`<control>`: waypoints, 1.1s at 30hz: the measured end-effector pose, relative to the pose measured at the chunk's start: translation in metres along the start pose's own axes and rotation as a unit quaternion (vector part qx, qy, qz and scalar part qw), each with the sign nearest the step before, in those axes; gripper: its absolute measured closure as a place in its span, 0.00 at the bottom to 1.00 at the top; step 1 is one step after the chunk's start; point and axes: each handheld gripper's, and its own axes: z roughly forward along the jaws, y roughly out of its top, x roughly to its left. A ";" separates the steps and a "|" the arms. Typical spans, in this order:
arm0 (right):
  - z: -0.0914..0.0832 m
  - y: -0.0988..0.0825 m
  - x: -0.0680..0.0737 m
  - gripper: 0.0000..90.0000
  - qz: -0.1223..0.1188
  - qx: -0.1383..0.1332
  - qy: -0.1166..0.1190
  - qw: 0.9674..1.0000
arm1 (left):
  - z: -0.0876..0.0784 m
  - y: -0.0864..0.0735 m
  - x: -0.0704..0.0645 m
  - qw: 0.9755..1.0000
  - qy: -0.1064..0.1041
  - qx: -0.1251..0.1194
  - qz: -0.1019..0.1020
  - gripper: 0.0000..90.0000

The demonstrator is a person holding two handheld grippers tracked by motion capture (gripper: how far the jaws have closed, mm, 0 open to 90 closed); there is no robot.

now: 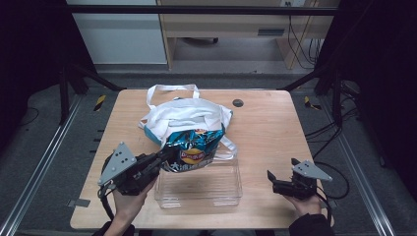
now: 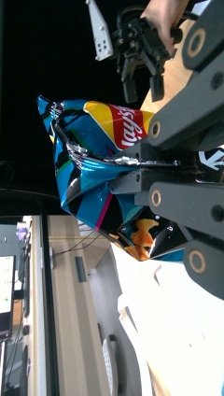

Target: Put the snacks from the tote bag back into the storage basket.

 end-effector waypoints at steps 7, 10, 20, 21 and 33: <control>0.000 -0.001 0.001 0.05 0.000 0.002 0.001 1.000 | 0.006 -0.018 -0.001 0.999 -0.019 0.027 -0.022 0.99; 0.000 -0.001 0.002 0.05 0.000 0.003 0.003 1.000 | 0.010 -0.029 0.002 0.998 -0.025 0.041 -0.029 0.99; -0.001 -0.001 0.001 0.05 -0.001 0.001 0.002 1.000 | 0.021 -0.050 -0.002 0.996 -0.035 0.074 -0.031 0.99; -0.001 -0.001 0.001 0.05 -0.001 0.001 0.002 1.000 | 0.022 -0.051 -0.003 0.996 -0.035 0.076 -0.030 0.99; 0.000 -0.001 0.002 0.05 0.000 0.002 0.002 1.000 | 0.028 -0.059 0.001 0.994 -0.030 0.095 -0.051 0.99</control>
